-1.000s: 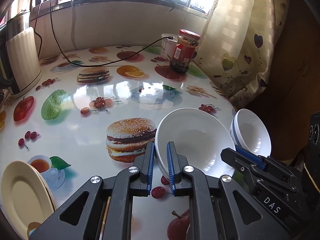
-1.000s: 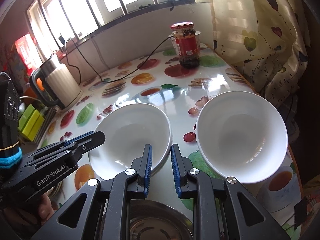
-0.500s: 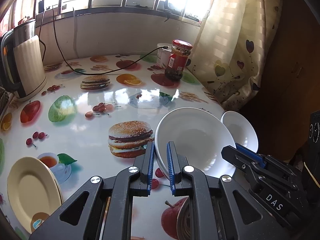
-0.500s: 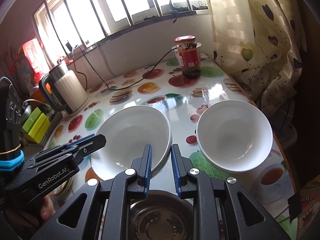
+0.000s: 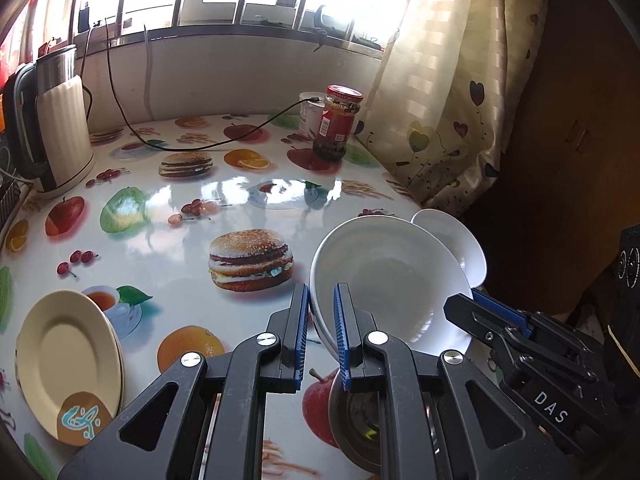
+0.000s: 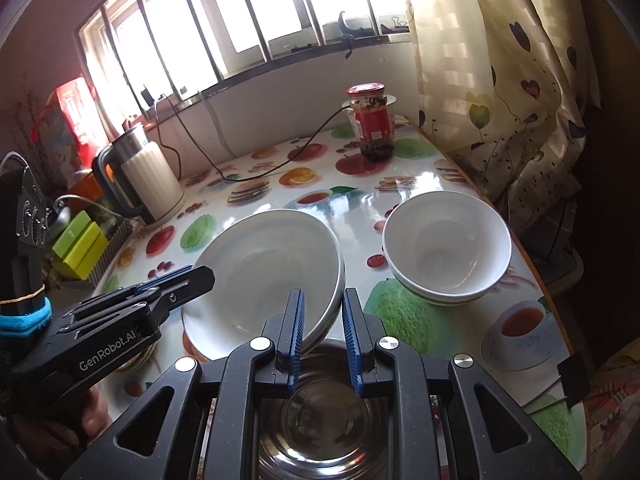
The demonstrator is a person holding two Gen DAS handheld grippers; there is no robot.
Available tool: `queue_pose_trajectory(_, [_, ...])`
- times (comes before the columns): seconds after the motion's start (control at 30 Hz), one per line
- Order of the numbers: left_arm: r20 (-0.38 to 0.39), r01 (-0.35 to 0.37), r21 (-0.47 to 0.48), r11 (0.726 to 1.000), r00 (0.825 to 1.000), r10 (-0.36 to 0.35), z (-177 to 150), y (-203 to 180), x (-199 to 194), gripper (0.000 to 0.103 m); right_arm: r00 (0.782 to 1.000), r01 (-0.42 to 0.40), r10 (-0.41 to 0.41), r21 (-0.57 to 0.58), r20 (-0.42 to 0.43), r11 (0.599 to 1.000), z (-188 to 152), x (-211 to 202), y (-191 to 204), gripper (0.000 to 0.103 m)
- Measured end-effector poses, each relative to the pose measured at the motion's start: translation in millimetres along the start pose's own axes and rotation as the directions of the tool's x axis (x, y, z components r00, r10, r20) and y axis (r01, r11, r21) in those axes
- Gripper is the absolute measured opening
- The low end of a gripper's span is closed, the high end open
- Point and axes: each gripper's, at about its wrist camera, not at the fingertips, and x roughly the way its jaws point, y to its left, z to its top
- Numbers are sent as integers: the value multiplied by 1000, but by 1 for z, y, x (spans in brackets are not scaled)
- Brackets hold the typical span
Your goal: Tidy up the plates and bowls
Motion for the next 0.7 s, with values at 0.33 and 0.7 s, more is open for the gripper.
queue_pose_trajectory(0.33, [-25, 27, 17, 999, 999, -26, -24, -11, -8, 13, 1000, 22, -22, 14, -9, 1000, -26, -20, -5, 19])
queue_pose_trajectory(0.7, [-58, 35, 23, 999, 998, -34, -41, -19, -4, 13, 999, 37, -36, 29, -27, 999, -46, -27, -14, 19])
